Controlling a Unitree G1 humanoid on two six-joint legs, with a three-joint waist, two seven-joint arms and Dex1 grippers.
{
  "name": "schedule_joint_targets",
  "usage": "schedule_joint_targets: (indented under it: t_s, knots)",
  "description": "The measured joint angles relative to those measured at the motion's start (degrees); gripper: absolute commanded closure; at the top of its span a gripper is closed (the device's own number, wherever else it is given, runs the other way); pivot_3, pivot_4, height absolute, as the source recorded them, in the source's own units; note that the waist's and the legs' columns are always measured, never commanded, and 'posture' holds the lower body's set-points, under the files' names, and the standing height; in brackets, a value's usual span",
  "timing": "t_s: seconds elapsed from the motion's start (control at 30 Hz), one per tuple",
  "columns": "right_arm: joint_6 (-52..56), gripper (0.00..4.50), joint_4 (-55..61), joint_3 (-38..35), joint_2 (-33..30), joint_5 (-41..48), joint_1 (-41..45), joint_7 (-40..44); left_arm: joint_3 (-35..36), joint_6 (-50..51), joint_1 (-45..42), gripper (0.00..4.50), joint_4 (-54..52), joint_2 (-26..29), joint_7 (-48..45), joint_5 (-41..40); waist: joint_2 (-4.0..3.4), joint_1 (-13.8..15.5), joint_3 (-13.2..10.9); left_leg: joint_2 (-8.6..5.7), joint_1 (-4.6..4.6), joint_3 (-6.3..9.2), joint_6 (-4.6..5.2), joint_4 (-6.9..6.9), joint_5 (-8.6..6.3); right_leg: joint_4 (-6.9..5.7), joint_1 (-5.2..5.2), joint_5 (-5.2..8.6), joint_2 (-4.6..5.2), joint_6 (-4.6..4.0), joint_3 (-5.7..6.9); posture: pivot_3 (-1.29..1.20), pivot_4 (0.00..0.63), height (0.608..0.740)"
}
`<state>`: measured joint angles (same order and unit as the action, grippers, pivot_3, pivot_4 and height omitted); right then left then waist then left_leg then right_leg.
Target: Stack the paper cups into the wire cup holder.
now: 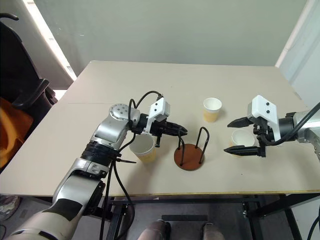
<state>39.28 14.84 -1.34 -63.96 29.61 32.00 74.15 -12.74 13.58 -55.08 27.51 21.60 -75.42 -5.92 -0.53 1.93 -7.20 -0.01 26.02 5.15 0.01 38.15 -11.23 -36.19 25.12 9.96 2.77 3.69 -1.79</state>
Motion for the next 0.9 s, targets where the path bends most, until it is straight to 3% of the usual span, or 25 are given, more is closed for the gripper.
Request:
schedule_joint_targets:
  t_s: [0.1,0.23,0.53,0.73,0.9]
  knots:
    - [0.0,0.0,0.5,-0.1,-0.2,0.0,-0.4,0.0,-1.1,-1.8,0.0,4.48,0.0,-0.6,2.9,1.4,0.0,0.0,0.0,-0.03,-0.12,0.0,0.09,0.0,-0.05,0.09,-0.17,0.0,0.06,0.01,0.02,0.0,0.15,0.74]
    - [0.3,0.0,1.4,-0.1,-0.3,0.1,-1.4,0.0,-1.9,-0.7,0.5,3.28,0.1,-0.7,3.6,1.5,-0.04,0.0,0.0,-0.11,-0.17,-0.01,0.16,-0.01,-0.1,0.15,-0.26,0.0,0.15,0.01,0.03,0.0,0.15,0.74]
    - [0.6,0.0,1.6,-0.1,-0.5,-0.1,-1.4,0.0,-3.2,-0.7,0.8,0.03,-0.3,1.2,1.8,1.5,-0.03,0.0,0.0,-0.16,-0.12,-0.01,0.23,-0.03,-0.15,0.23,-0.26,-0.04,0.21,0.08,0.06,0.0,0.15,0.74]
    - [-0.4,0.0,-0.9,1.0,-4.6,-4.4,-2.0,0.0,-2.5,-0.9,0.4,0.03,-2.2,6.0,-1.9,-0.3,-0.03,0.0,0.0,-0.16,-0.1,0.0,0.23,-0.06,-0.15,0.27,-0.25,0.01,0.23,0.02,0.06,0.0,0.15,0.74]
    - [-2.7,0.0,-5.2,4.2,-5.6,-10.4,-3.3,-1.2,2.9,4.1,0.1,0.03,-8.6,13.8,-7.6,-6.8,-0.03,-0.2,0.0,-0.16,-0.07,0.0,0.25,-0.12,-0.19,0.26,-0.16,0.03,0.23,-0.02,0.07,0.0,0.15,0.74]
